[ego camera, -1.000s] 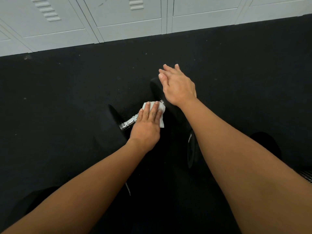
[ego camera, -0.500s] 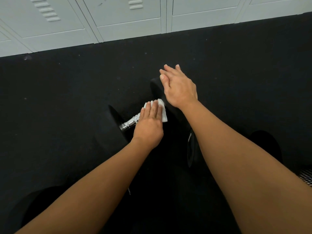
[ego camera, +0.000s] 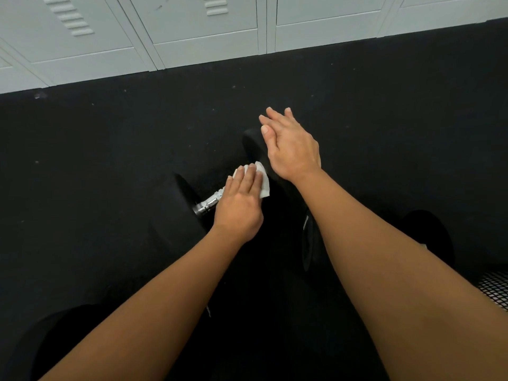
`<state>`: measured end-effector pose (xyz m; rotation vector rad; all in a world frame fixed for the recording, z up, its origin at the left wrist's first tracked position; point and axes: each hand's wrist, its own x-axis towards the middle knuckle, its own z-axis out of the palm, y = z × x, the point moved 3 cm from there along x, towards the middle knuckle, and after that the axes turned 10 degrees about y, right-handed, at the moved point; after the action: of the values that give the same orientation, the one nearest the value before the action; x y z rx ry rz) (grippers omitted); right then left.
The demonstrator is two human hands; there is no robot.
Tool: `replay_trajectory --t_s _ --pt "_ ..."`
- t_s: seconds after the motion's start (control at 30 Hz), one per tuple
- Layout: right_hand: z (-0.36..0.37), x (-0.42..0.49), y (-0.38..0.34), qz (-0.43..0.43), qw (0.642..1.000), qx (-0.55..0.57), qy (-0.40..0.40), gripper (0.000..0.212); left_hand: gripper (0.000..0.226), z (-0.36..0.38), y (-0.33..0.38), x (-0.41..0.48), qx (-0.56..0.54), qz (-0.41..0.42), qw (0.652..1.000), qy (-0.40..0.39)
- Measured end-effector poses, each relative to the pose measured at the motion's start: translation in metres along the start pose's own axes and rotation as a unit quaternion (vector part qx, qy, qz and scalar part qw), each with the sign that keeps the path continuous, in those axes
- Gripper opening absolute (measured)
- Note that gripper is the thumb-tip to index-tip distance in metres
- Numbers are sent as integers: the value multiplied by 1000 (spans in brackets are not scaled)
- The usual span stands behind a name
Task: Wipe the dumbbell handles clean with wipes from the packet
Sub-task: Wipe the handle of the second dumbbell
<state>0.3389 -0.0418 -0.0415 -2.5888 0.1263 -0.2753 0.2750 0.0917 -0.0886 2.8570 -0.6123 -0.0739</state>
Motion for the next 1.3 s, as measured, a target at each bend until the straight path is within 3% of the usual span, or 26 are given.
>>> replay_trajectory --t_s 0.17,0.4,0.53,0.67,0.77,0.87,0.97,1.07,1.17,1.3 --pt "1 0 -1 3 1000 7 -1 43 53 2 -4 27 -54 -83 995 -27" --pt "-1 -5 2 -2 1000 10 11 42 52 -2 0 -2 -21 8 1000 6" --pt "-2 -10 5 -3 1000 19 23 41 42 -9 -4 7 -64 -109 991 42" --pt "-1 -13 7 1 999 26 25 41 44 -14 -6 37 -98 -224 969 -31" --pt "-1 -13 9 -1 999 26 27 41 38 -14 0 43 -111 -188 975 -35" --pt "-1 -15 10 -7 999 26 34 41 30 -12 5 26 -128 -104 986 35" --pt "-1 -17 10 -9 999 31 43 41 38 -2 0 4 -89 -42 992 78" --pt "-1 -18 10 -6 998 34 46 40 37 -1 -8 12 -64 -115 990 47" --pt "-1 -17 10 1 998 37 41 40 36 -8 -12 42 -102 -236 965 -48" --pt "-1 -15 10 2 999 32 34 40 30 -12 -2 51 -118 -186 973 -65"
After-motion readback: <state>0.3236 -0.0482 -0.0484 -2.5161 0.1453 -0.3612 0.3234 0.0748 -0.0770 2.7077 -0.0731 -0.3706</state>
